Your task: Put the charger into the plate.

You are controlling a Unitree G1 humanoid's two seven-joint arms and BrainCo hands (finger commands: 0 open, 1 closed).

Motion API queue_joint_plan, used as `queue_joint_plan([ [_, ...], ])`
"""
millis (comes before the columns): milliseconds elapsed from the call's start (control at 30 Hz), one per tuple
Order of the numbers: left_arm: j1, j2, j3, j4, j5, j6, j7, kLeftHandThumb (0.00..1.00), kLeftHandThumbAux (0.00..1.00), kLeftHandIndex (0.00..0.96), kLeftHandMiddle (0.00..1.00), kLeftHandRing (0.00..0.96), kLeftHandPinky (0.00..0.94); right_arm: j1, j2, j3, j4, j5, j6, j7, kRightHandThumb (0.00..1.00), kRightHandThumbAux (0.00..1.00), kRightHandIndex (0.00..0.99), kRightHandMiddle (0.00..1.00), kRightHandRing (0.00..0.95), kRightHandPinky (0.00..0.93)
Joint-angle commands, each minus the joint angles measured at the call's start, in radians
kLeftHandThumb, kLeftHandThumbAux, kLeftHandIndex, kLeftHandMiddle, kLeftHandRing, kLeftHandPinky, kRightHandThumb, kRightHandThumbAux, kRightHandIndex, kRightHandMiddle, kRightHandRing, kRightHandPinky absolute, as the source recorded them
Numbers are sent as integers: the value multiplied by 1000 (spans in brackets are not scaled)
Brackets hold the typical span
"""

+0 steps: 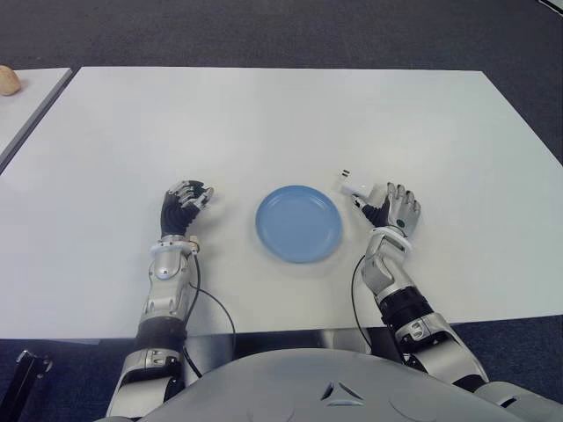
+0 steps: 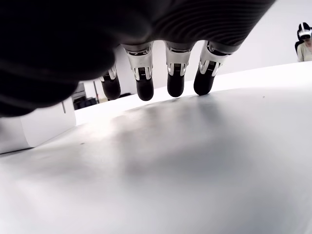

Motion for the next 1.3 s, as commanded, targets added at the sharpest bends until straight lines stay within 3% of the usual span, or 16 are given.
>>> queue_joint_plan([
  [33,-10,5,1,18,-1,2,-1,706,721,428,507,513,499,27,-10,-25,34,24,30,26,704,239,0,0,0,0],
  [767,-14,6,7,20,-12,4,-2,705,722,427,507,517,511,26,-24,-33,27,34,-15,26,662,239,0,0,0,0],
  [1067,-16,2,10,27,-30,-8,-18,706,721,428,504,514,501,1,-41,-47,56,70,-149,25,689,242,0,0,0,0],
  [1167,-14,1,11,27,-37,-10,-26,706,721,428,504,515,506,-57,-65,-56,83,99,-234,50,693,237,0,0,0,0],
  [1300,-11,2,10,25,-36,-11,-25,706,721,428,505,514,505,-124,-90,-59,116,121,-290,96,702,231,0,0,0,0],
])
